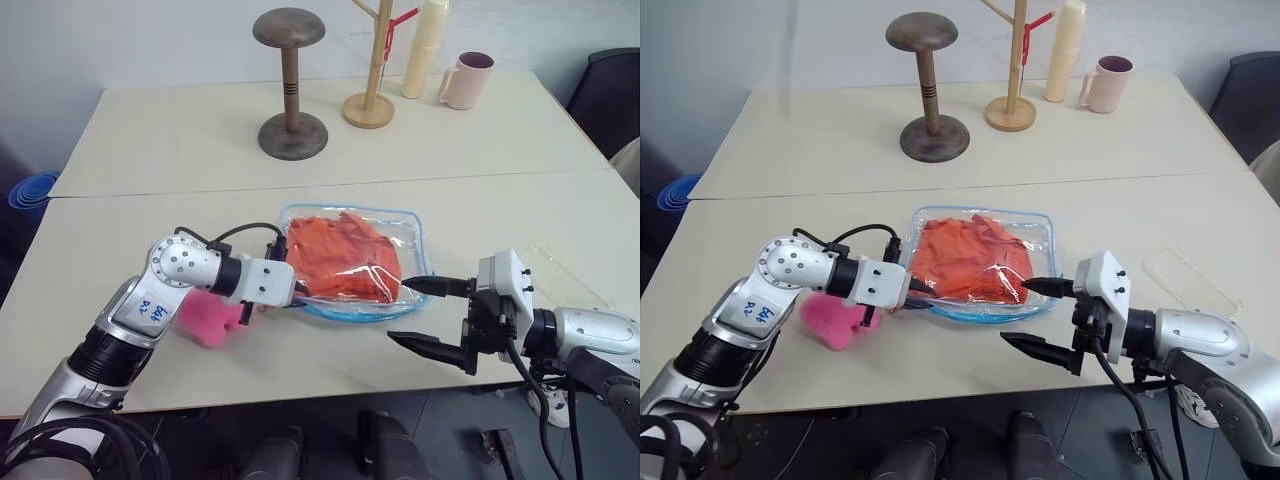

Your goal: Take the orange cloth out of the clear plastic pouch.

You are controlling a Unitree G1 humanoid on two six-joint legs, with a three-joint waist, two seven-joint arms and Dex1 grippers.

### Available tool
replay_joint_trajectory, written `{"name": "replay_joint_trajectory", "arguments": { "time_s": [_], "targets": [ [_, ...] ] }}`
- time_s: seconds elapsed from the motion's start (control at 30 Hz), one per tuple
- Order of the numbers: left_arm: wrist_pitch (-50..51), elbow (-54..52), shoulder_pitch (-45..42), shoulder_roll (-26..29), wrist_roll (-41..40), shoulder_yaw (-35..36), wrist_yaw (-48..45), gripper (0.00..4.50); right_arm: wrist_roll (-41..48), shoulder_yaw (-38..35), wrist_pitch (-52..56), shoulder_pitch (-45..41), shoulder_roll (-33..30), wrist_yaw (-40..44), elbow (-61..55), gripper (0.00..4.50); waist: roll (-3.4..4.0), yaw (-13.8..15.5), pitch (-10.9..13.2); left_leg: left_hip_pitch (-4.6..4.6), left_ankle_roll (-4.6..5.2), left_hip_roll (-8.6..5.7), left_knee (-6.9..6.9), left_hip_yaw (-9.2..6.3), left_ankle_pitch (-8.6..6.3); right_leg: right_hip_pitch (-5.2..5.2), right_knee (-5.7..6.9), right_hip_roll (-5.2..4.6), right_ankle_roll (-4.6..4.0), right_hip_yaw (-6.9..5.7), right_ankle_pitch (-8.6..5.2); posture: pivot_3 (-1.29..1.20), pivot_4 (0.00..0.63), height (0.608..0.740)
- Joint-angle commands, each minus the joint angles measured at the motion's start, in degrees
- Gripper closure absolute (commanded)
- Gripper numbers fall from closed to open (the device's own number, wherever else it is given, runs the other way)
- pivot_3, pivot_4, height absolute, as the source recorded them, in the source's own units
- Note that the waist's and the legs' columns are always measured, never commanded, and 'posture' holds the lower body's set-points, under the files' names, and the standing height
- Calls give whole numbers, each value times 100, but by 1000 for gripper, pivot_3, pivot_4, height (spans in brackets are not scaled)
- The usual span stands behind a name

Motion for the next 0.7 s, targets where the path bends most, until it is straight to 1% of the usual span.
{"name": "replay_joint_trajectory", "arguments": {
  "time_s": [0.03,0.1,0.2,0.27,0.37,0.43,0.47,0.5,0.57,0.6,0.7],
  "targets": [
    [493,-262,61,-102,-444,259,-35,4434,-90,-149,-166,-21,-36,115,-176,0,0,2,0,0,0,0,0,0,0,0,0,0,0,0,0,0,150,740],
    [1217,-586,246,-194,-839,421,70,4434,-166,-141,-213,-9,-53,180,-164,0,0,-5,0,0,0,0,0,0,0,0,3,0,0,1,0,0,150,740],
    [2118,-994,480,-427,-1280,751,500,4500,-235,-135,-255,14,-23,263,-151,537,0,-9,0,0,0,1,0,-2,0,0,6,2,0,2,0,0,150,740],
    [2534,-1192,574,-535,-1436,897,752,4500,-256,-112,-305,37,13,332,-181,1185,0,-9,0,0,0,1,0,-2,0,0,5,2,0,3,0,0,150,740],
    [3105,-1453,662,-711,-1693,1084,1125,4500,-607,140,-473,32,33,353,-178,2263,-1,-5,0,2,0,1,1,-2,0,1,3,1,0,4,0,0,150,740],
    [3357,-1540,670,-805,-1800,1144,1322,4500,-1020,439,-675,-7,29,398,-99,2861,-1,2,0,3,0,0,2,-2,0,2,4,1,0,4,0,0,150,740],
    [3429,-1566,668,-838,-1835,1157,1384,4500,-1236,596,-799,-35,23,439,-52,3275,-1,0,-1,3,0,0,2,-2,0,2,3,1,0,3,0,0,150,740],
    [3480,-1588,666,-854,-1862,1163,1427,4500,-1385,700,-892,-53,23,470,-16,3538,-1,-1,-1,3,0,0,3,-2,0,1,4,2,0,3,0,0,150,740],
    [3593,-1615,634,-933,-1950,1191,1546,4500,-2303,1206,-1347,-281,71,279,278,4280,-2,-8,-1,4,0,0,2,0,0,0,4,2,0,2,0,0,150,740],
    [3631,-1624,619,-956,-1984,1197,1593,4500,-2639,1377,-1504,-382,123,175,410,4468,-2,-11,-1,5,-1,0,3,1,0,1,4,2,0,0,0,0,150,740],
    [3709,-1649,571,-1024,-2065,1184,1681,4500,-3614,1923,-1988,-780,369,-136,901,4468,-3,-21,-2,8,-1,0,3,9,0,-2,5,4,0,-2,0,0,150,740]
  ]
}}
